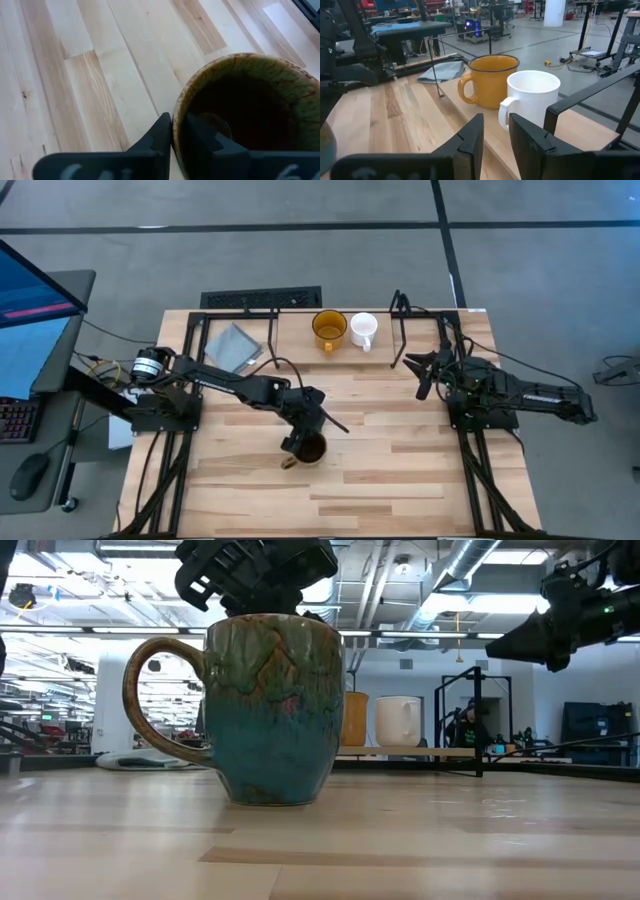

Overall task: Stack small to large cups/mugs on shelf
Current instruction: Put the brown mug on the shelf

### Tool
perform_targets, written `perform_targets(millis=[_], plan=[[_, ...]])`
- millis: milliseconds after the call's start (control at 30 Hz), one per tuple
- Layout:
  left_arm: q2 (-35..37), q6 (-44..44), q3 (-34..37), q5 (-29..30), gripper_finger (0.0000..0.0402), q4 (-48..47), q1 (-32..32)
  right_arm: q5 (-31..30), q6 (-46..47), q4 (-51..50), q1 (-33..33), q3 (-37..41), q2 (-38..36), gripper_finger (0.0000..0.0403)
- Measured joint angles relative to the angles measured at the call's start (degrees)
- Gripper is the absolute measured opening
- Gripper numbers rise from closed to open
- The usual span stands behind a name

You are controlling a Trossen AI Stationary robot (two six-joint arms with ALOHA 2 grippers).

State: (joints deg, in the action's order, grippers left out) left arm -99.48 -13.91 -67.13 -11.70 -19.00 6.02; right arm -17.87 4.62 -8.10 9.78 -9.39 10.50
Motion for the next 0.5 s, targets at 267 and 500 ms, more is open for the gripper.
perform_targets(millis=[267,500], plan=[[0.0,3.2,0.0,1.8,0.0020,0.0,0.0,0.0,-0.1,-0.7,0.0,0.0,0.0,0.0113],[0.1,12.2,-0.1,4.3,0.0019,-1.1,-0.1,0.0,-0.1,-1.3,0.0,0.0,0.0,0.0113]])
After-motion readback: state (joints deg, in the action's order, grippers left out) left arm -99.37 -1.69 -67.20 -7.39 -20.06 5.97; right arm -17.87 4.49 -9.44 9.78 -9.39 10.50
